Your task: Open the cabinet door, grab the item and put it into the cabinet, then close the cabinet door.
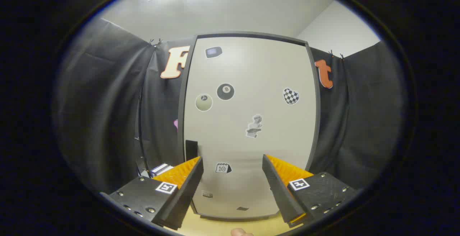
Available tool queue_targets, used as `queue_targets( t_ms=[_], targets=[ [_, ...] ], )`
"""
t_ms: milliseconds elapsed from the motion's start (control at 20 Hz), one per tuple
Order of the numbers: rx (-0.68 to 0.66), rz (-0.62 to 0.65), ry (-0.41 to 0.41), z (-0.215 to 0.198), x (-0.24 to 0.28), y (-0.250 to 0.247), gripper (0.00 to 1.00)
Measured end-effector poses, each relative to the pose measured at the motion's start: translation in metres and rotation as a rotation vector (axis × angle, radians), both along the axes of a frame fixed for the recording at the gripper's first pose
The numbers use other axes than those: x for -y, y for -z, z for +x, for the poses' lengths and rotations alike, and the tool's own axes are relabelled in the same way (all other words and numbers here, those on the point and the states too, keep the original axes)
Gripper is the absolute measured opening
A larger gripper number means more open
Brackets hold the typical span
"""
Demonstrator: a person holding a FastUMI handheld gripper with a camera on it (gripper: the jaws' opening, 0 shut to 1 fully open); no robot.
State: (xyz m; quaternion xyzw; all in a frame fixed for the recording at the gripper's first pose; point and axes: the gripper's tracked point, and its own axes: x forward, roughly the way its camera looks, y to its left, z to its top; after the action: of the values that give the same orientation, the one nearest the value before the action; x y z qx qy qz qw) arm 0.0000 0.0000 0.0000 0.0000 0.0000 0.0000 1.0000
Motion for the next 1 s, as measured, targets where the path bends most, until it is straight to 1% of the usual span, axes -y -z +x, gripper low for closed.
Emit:
queue_targets(
  t_ms=[250,400,1000],
  targets=[
    [-0.015,-0.032,-0.012,-0.0004,-0.006,0.0056,0.98],
    [-0.022,-0.025,-0.023,-0.0005,-0.0094,0.0059,0.98],
    [0.001,-0.006,-0.021,-0.0077,-0.0079,-0.0018,0.98]
  ],
)
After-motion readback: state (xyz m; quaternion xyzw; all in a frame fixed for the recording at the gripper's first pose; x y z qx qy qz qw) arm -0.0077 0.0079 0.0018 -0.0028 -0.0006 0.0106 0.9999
